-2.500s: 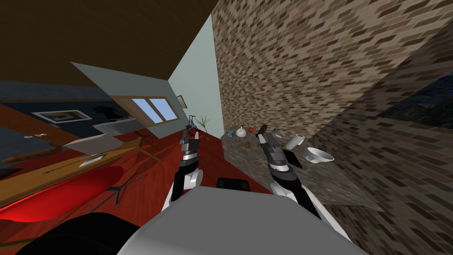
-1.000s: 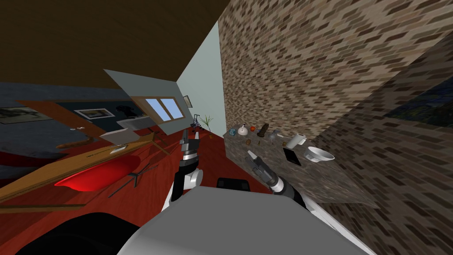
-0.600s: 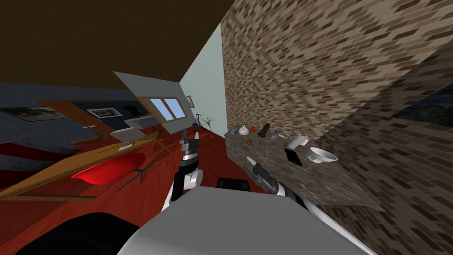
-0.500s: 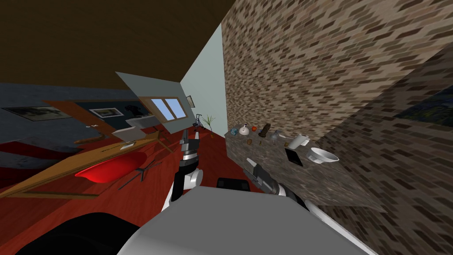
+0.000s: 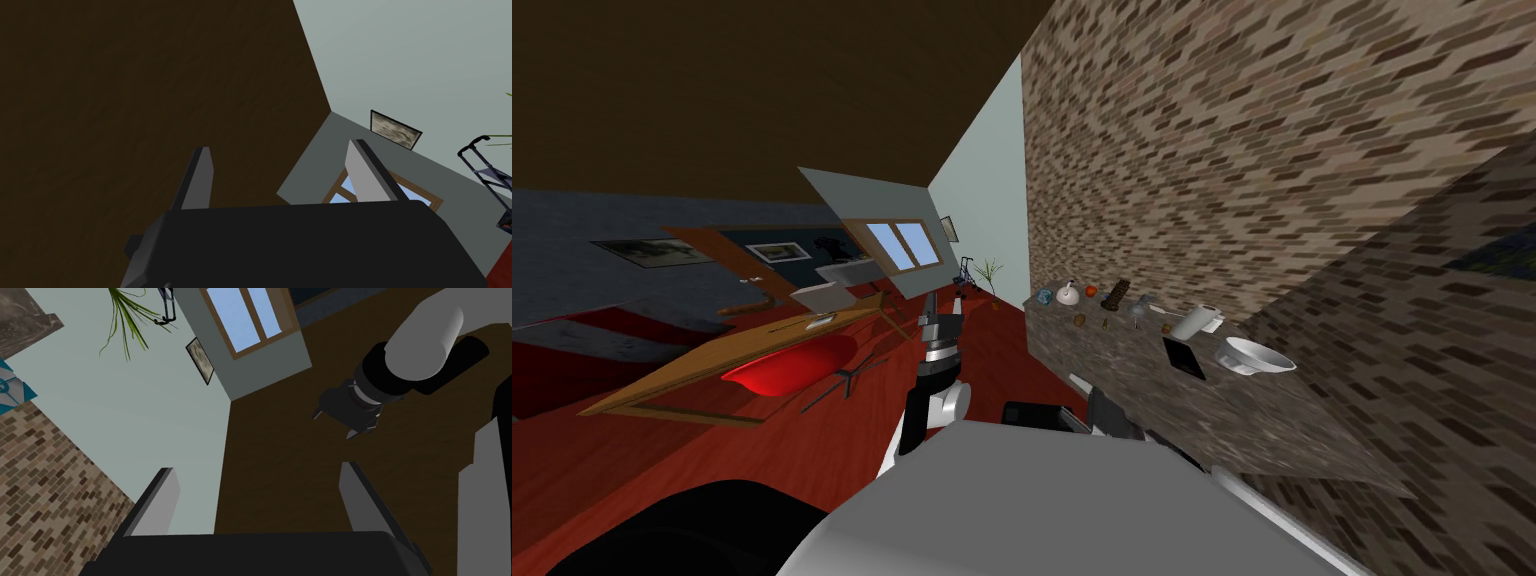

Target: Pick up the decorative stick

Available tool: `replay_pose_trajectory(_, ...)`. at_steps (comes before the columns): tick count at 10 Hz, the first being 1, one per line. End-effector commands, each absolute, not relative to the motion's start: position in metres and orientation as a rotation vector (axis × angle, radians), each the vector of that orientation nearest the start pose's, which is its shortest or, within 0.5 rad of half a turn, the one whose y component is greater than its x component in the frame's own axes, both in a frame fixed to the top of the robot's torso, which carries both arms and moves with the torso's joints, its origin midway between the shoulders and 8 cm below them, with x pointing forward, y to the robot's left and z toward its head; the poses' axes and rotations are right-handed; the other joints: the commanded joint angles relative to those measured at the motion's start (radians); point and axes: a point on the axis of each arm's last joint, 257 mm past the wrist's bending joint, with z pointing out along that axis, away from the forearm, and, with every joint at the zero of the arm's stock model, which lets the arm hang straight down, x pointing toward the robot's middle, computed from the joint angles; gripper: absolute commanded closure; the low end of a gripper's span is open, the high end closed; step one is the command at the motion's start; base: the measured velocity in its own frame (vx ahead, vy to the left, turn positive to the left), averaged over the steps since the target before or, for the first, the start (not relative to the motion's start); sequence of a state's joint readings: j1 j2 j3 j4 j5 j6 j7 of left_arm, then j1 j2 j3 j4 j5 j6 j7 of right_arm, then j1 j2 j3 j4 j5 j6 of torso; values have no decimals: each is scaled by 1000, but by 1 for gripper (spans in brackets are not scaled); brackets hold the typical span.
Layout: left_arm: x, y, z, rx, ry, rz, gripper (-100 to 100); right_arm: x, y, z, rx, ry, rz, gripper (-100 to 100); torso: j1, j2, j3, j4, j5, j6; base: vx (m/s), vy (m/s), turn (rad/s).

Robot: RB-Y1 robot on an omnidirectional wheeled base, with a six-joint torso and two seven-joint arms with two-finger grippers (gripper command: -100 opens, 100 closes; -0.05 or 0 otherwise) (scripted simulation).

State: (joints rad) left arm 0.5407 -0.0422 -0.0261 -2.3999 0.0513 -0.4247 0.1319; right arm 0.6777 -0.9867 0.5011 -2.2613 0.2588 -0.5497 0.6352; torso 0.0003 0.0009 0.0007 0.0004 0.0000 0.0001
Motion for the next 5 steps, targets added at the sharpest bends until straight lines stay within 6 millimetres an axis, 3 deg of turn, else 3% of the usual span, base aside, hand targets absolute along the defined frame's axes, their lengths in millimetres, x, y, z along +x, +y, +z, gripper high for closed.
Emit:
replay_pose_trajectory(1, 329, 283, 51, -760, 498, -1470, 0, 191, -91, -185, -556, 1585, 1048, -100, 0, 0, 0, 0, 0, 0, -10, 2, -10)
replay_pose_trajectory(2, 329, 283, 51, -760, 498, -1470, 0, 177, -92, -201, -619, 1618, 1024, -100, -1, 0, 0, 0, 0, 0, -17, 13, 136)
replay_pose_trajectory(4, 329, 283, 51, -760, 498, -1470, 0, 172, -97, -207, -665, 1637, 1016, -100, 0, 0, 0, 0, 0, 0, -13, 5, 25)
replay_pose_trajectory(5, 329, 283, 51, -760, 498, -1470, 0, 158, -99, -223, -728, 1668, 992, -100, -1, -1, 0, 0, 0, 0, -15, 13, 126)
